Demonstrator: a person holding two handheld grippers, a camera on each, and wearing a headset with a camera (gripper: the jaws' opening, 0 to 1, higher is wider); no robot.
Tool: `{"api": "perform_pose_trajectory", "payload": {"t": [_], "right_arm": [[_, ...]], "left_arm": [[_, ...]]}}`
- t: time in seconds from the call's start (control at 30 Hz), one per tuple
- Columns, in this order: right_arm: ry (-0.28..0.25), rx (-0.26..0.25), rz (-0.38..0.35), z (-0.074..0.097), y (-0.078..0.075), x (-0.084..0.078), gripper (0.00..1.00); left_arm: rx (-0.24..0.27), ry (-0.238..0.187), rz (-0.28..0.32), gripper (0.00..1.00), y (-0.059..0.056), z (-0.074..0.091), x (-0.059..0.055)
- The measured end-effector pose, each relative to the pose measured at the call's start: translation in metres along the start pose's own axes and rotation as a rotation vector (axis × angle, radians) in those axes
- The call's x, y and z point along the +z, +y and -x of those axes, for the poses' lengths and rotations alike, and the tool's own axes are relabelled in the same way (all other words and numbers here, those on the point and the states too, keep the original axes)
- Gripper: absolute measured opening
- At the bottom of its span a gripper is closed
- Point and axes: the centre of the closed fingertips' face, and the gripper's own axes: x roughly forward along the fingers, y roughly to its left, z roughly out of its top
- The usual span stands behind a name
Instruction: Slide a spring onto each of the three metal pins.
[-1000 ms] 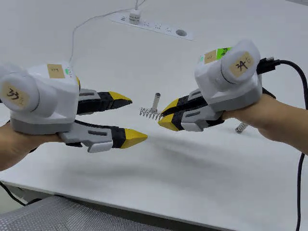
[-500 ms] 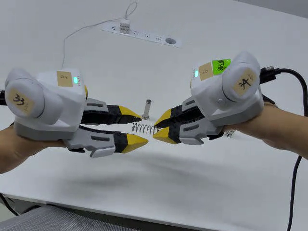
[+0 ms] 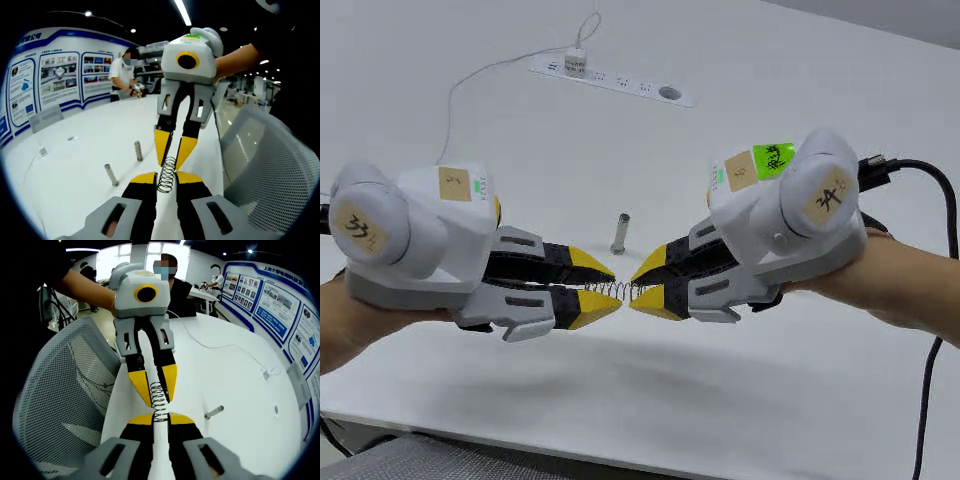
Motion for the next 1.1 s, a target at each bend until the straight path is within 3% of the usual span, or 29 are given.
{"api": "perform_pose_trajectory", "payload": {"t": [0.1, 0.3, 0.47, 0.63, 1.1], "right_arm": [[0.006, 0.006, 0.012, 0.000, 0.001, -0.002, 0.10], [0.009, 0.014, 0.037, 0.002, 0.003, -0.002, 0.11], [-0.014, 0.043, -0.041, 0.004, 0.005, -0.004, 0.12], [-0.008, 0.043, -0.058, 0.002, 0.007, -0.013, 0.14], [-0.094, 0.056, -0.125, 0.018, 0.002, -0.002, 0.11]], "left_arm": [[-0.012, 0.008, -0.066, 0.11, -0.004, -0.001, 0.000], [-0.017, 0.011, -0.075, 0.10, -0.004, -0.001, 0.001], [-0.041, 0.008, -0.079, 0.10, -0.008, -0.002, 0.003], [-0.055, -0.002, -0.087, 0.10, -0.010, -0.004, 0.007], [-0.077, -0.007, -0.104, 0.10, -0.008, -0.010, 0.009]]}}
